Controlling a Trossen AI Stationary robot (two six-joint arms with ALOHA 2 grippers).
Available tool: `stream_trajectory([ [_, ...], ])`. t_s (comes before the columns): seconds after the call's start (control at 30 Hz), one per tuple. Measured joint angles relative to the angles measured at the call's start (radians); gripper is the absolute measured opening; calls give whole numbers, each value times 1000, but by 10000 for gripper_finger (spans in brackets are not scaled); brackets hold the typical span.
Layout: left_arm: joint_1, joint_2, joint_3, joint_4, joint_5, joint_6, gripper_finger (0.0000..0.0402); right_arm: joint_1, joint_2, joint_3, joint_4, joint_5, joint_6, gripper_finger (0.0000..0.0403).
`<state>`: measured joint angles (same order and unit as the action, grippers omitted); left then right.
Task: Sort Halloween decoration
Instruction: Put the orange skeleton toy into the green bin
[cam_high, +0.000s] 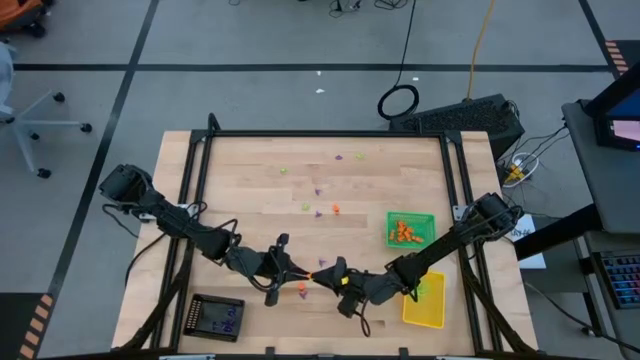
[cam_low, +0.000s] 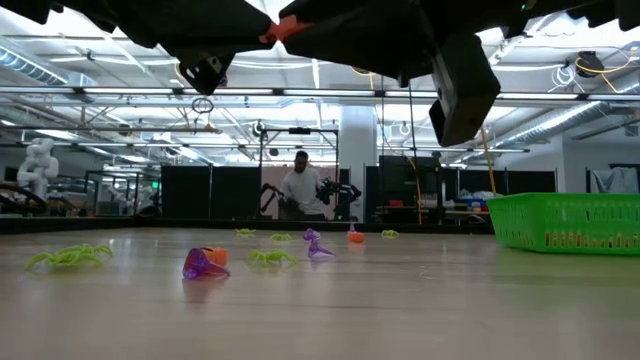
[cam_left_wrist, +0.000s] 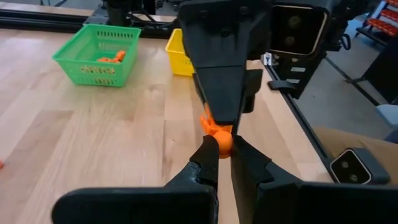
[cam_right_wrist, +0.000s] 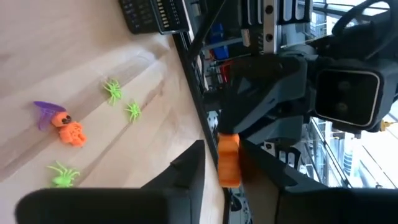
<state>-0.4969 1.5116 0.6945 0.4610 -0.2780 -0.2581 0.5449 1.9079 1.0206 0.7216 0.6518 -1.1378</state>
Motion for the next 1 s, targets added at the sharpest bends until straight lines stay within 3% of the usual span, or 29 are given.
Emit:
stream_trajectory([
  [0.4,0,0,0,-2,14,2,17,0,0,0,2,-2,0,14],
  [0.63,-3,0,-1,-3,-55,3,27,-1,-1,0,0,6,56,9],
  [1.0,-23,1,-1,4,-159,43,168,0,-2,0,-3,35,87,9],
])
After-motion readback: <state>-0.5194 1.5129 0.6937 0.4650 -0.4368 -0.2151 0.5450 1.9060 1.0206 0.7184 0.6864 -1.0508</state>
